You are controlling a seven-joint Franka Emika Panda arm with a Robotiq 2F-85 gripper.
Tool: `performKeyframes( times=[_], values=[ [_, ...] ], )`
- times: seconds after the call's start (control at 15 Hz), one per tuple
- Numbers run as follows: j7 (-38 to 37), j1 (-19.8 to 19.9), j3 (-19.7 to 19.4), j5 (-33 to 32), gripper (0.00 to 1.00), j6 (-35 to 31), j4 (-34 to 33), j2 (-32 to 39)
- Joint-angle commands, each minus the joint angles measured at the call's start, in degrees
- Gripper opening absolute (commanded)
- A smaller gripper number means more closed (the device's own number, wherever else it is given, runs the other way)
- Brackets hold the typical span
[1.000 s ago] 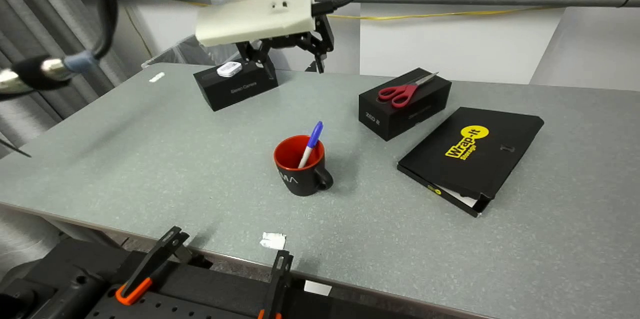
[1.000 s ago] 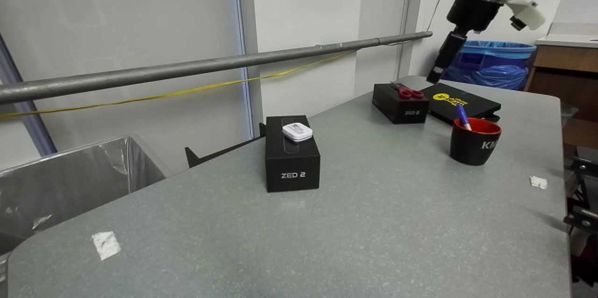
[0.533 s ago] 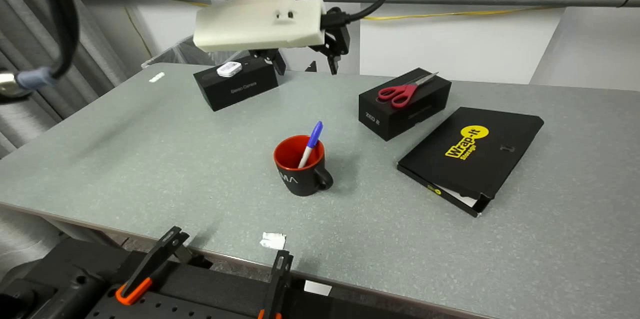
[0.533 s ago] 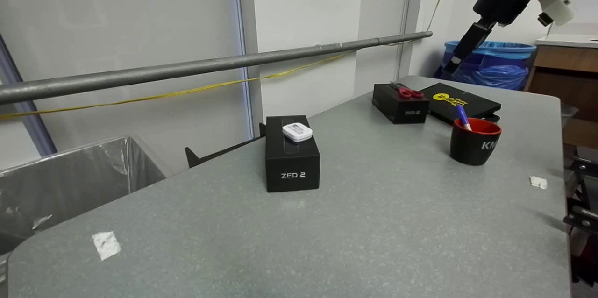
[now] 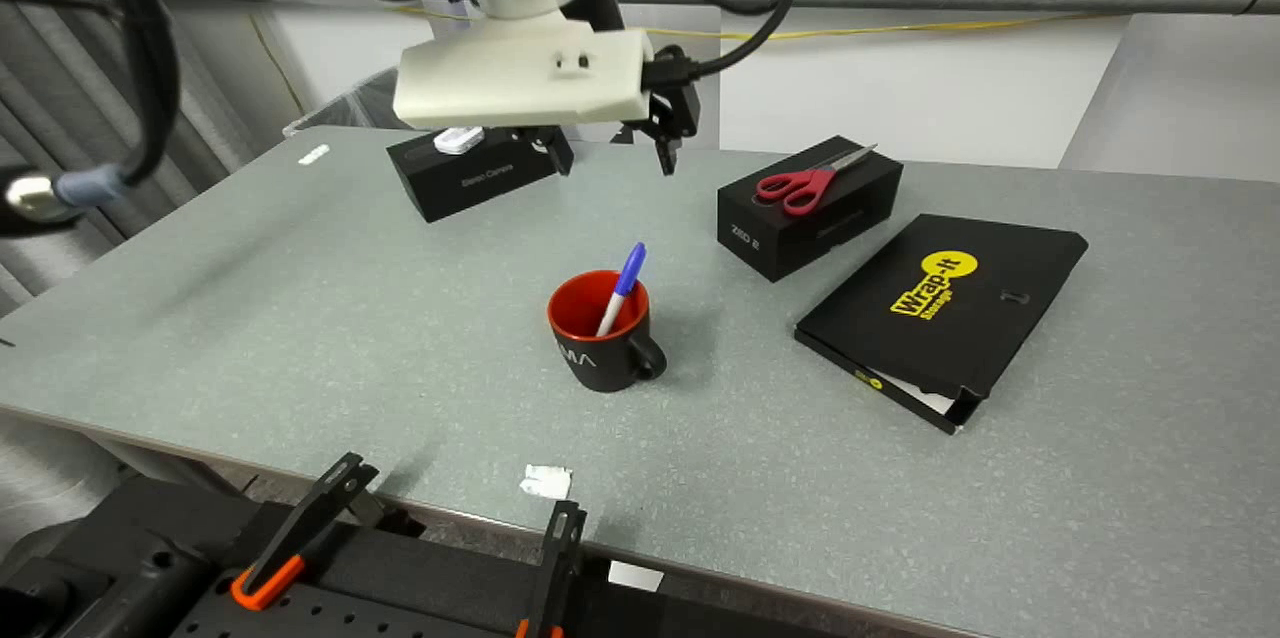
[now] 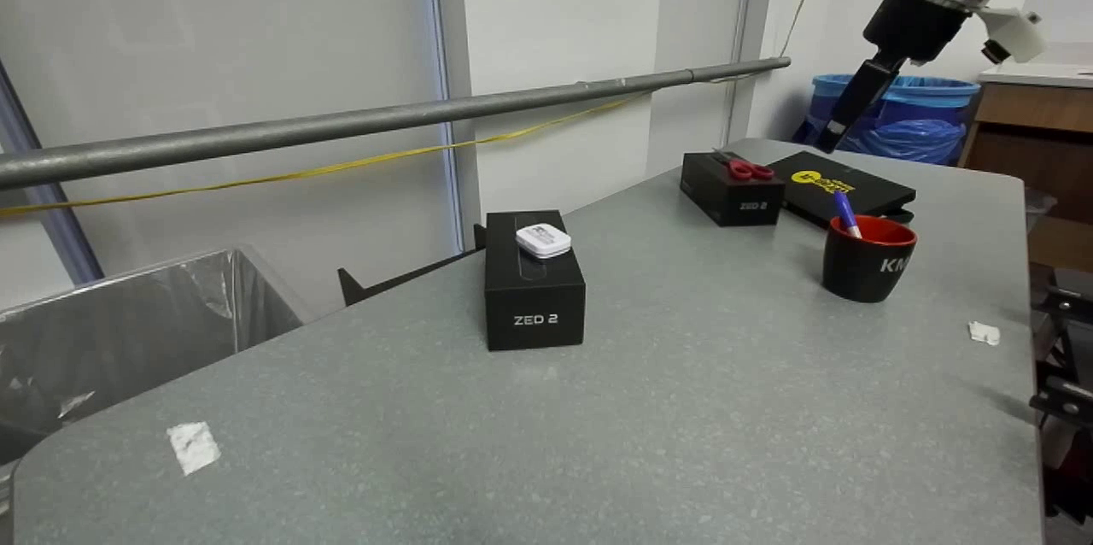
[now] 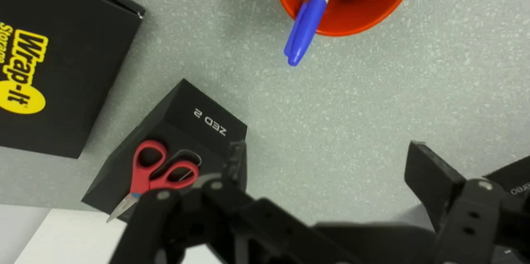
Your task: Take the marker from the black cup and put it on the table
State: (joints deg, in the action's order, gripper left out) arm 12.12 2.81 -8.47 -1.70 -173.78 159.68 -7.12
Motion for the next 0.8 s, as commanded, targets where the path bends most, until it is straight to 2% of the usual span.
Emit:
performKeyframes(
  times=[0.0,0.4,0.6,0.73],
  values=[
    [-3.0,2.0,1.3,-2.0,1.00,-3.2,0.0,5.4],
    [-5.9,2.4,0.7,-1.0,1.00,-8.2,-0.1,9.8],
    [-7.4,2.0,0.8,-0.4,1.00,-6.7,-0.1,11.4],
    [-6.3,1.8,1.8,2.4,1.00,-6.3,-0.1,11.7]
  ],
)
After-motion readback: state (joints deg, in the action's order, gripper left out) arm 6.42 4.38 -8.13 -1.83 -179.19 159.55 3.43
